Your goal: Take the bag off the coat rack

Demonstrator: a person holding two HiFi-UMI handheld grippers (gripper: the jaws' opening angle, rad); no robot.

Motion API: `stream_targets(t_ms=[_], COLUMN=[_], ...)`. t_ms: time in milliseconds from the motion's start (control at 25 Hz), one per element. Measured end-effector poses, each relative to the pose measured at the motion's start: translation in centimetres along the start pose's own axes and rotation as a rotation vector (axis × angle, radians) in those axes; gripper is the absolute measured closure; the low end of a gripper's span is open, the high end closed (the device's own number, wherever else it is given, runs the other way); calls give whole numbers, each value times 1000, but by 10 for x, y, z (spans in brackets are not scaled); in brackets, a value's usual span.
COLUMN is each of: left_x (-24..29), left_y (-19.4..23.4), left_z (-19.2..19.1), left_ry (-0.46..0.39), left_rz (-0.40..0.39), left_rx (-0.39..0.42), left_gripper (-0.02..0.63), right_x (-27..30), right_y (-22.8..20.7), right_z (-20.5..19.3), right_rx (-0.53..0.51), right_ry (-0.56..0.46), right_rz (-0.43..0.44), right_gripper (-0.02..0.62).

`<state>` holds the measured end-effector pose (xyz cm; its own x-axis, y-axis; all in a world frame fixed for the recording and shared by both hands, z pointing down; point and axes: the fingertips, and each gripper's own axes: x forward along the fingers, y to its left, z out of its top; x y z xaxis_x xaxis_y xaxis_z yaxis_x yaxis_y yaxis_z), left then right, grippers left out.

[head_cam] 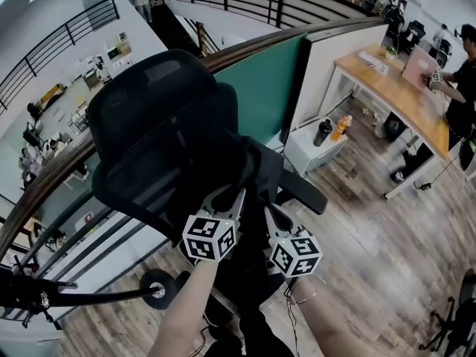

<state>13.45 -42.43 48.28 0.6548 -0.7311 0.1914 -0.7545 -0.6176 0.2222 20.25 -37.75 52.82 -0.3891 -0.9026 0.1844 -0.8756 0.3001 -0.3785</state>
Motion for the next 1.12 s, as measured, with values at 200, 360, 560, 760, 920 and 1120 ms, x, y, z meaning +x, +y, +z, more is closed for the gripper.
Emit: stream_targets(t_ms=[200,360,560,760,920,1120], left_x=[7,11,13,11,11,12], left_y=[26,45,63,77,92,109], left_z=[-14,-28,-51,-71,-73,-82], left_ry=[22,41,72,83,86,107], left_rz=[32,54,70,75,106,147], left_rx=[-9,-21,-43,-92,-104,-110], left_gripper=[528,528,528,528,526,518], right_x=[25,43,56,65,77,90], right_y=[-1,-1,-1,0,3,4], right_z=[-17,-33,-57,-76,-78,-86], right_rx=[15,6,23,21,12,14], right_ry=[41,71,121,150,152,180], right_rz=[4,3,-8,-4,12,14], right_gripper=[568,569,568,569,568,566])
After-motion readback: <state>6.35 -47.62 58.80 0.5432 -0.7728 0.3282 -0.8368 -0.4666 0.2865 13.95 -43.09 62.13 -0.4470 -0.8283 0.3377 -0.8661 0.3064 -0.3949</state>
